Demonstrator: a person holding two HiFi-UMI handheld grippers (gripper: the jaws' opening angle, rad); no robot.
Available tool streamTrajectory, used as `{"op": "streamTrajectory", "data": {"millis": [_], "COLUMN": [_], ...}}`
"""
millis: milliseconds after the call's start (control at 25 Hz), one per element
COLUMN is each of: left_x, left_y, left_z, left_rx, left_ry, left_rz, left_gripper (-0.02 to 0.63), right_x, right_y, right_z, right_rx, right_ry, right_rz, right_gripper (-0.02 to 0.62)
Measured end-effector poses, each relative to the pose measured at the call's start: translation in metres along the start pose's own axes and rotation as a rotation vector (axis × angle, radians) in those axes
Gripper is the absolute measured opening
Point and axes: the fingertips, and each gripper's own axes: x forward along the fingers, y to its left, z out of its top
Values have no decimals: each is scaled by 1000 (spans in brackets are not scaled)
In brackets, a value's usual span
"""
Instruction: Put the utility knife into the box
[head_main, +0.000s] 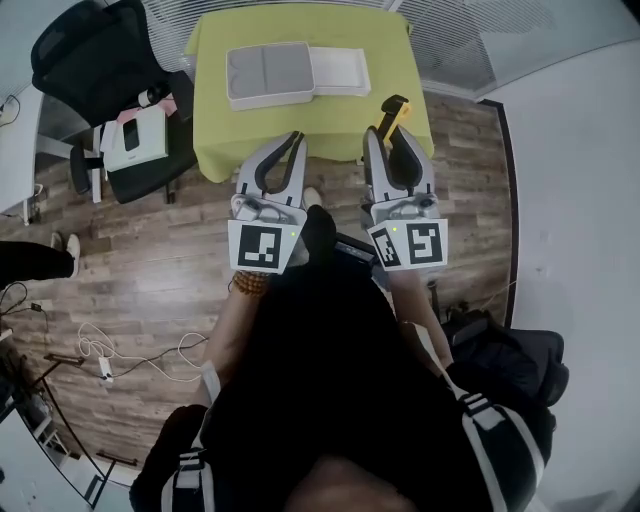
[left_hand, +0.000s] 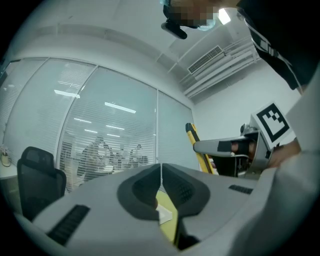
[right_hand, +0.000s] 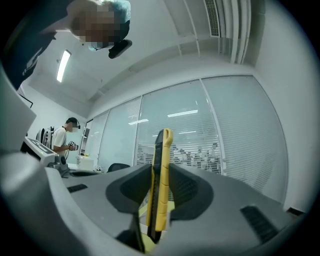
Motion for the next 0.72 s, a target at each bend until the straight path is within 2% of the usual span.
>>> {"op": "streamTrajectory", "data": {"millis": [720], "left_x": [53], "left_y": [10], "left_z": [-15], "left_rx": [7], "left_ry": [49], "left_rz": [36], "left_gripper": [20], "right_x": [44], "right_y": [-68], "right_z": [-11], "right_rx": [12], "right_ry": [-14], "right_rz": [-45], "right_gripper": [103]}}
